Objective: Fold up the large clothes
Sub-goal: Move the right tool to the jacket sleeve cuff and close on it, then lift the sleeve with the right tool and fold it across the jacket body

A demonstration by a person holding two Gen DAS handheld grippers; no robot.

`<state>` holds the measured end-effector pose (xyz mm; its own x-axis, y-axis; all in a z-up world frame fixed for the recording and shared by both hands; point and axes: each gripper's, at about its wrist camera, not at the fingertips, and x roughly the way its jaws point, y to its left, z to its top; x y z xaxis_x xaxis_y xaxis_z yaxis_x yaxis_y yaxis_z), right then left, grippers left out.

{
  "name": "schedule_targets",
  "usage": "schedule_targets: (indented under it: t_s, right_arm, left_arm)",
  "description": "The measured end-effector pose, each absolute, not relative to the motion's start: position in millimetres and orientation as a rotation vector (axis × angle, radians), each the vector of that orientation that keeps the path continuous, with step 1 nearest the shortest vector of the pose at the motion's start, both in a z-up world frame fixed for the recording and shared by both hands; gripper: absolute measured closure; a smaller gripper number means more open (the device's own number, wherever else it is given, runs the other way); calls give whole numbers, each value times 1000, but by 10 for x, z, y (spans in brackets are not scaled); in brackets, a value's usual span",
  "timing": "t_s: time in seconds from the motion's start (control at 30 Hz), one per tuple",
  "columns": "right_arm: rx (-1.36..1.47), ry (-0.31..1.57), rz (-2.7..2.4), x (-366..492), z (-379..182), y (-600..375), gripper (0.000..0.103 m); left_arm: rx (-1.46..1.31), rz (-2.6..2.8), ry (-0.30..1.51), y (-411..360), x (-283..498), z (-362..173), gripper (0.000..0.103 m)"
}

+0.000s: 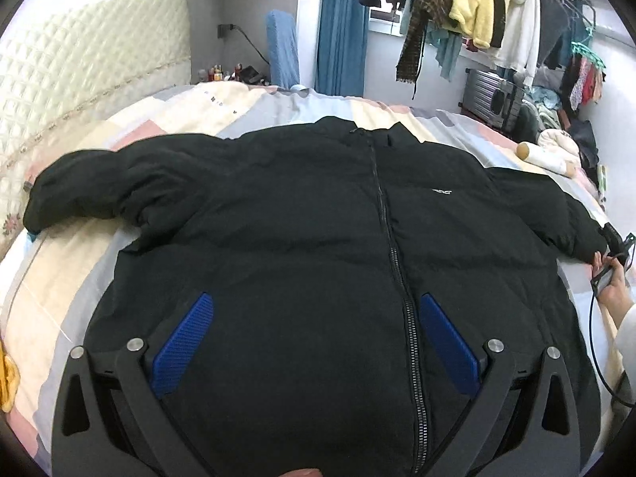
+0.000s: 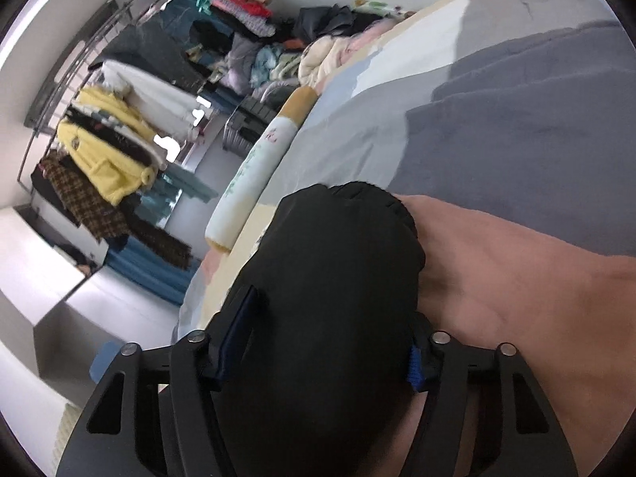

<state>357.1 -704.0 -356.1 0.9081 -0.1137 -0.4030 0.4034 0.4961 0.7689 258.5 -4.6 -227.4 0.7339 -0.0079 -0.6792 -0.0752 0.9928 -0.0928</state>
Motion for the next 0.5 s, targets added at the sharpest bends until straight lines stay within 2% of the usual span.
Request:
schedule_targets:
  t_s: [0.07,0.17,0.37,0.5]
  right_arm:
    - [996,334,-291,3604,-3493,-7021,79]
    - [953,339,-286,3569,-3293,-6953,90]
    - [840,320,-354,3286,-2641,-6853,96]
    - [792,292,-372,3000,-2208,-6832,99]
  left_arm:
    - [-132,44,745,1,2578,-2275,0]
    - [-132,47,748,55,2541,-2267,0]
    - [-31,47,730,31,2405,-2183,0]
    - [-69,9,699,125,2306,-2059,0]
